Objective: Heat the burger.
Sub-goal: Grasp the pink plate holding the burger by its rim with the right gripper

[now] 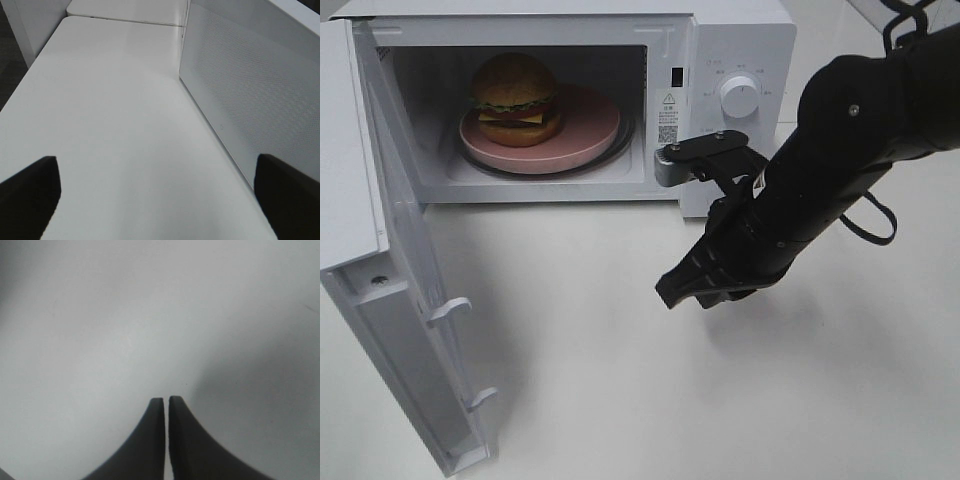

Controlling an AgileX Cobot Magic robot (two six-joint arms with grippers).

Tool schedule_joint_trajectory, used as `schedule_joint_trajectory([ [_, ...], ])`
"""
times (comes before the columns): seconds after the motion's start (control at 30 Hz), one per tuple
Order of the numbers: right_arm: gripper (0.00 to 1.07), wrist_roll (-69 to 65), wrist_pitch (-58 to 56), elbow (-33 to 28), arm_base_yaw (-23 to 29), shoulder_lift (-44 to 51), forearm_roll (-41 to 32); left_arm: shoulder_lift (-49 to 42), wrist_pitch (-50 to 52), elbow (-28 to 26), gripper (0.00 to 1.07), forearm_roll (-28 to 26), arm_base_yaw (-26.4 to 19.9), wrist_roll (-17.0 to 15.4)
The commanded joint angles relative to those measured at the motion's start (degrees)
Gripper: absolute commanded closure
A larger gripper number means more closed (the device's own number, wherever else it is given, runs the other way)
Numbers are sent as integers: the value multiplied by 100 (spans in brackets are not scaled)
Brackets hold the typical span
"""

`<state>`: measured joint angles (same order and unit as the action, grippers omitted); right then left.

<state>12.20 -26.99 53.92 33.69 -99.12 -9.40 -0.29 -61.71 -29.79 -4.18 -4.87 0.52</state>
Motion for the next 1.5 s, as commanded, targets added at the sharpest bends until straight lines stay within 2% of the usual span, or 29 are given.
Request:
schedule_joint_trajectory([
  [0.03,104,1375,-476,201,-29,40,143,-23,46,11,9,-11,-23,-17],
  [0.07,104,1375,-476,201,-29,40,143,-23,46,11,9,-11,-23,-17],
  [0.1,104,2143,-567,286,-29,40,212,-23,46,11,9,-11,-23,-17],
  [0.13,104,2143,-567,286,-29,40,212,-23,46,11,9,-11,-23,-17],
  [0.27,102,3759,-498,350,-29,40,395,-23,46,11,9,-11,-23,-17],
  [0.3,102,3759,-498,350,-29,40,395,-23,46,11,9,-11,-23,-17],
  [0.33,102,4429,-367,350,-29,40,435,-23,46,11,9,-11,-23,-17],
  [0.47,100,5615,-74,350,-23,40,476,-23,46,11,9,-11,-23,-17],
  [0.6,96,6268,241,350,-17,40,625,-23,46,11,9,-11,-23,-17],
  [0.63,92,6457,596,350,-17,40,745,-23,46,11,9,-11,-23,-17],
  [0.67,87,6474,917,350,-17,40,825,-23,46,11,9,-11,-23,-17],
  [0.77,84,6474,1066,350,-17,40,865,-23,46,11,9,-11,-23,-17],
  [0.83,68,6474,1381,350,-17,40,1175,-23,46,11,9,-11,-23,-17],
  [0.87,68,6474,1381,350,-17,40,1175,-23,46,11,9,-11,-23,-17],
  [0.9,63,6474,1421,350,-17,40,1261,-23,46,11,9,-11,-23,-17],
  [0.93,54,6474,1484,350,40,40,1335,-23,46,11,9,-11,-23,-17],
  [1.0,52,6469,1495,350,69,40,1364,-23,46,11,9,-11,-23,-17],
  [1.03,43,6371,1564,350,166,40,1553,-23,46,11,9,-11,-23,-17],
  [1.13,39,6280,1610,350,223,40,1627,-23,46,11,9,-11,-23,-17],
  [1.2,27,5672,1805,413,384,29,2005,-23,46,11,9,-11,-23,-17],
  [1.3,26,5535,1776,464,384,23,2091,-23,46,11,9,-11,-23,-17],
  [1.37,26,5036,1725,779,453,23,2447,-23,46,11,9,-11,-23,-17],
  [1.5,27,4841,1725,963,453,-17,2699,-23,46,11,9,-11,-23,-17],
])
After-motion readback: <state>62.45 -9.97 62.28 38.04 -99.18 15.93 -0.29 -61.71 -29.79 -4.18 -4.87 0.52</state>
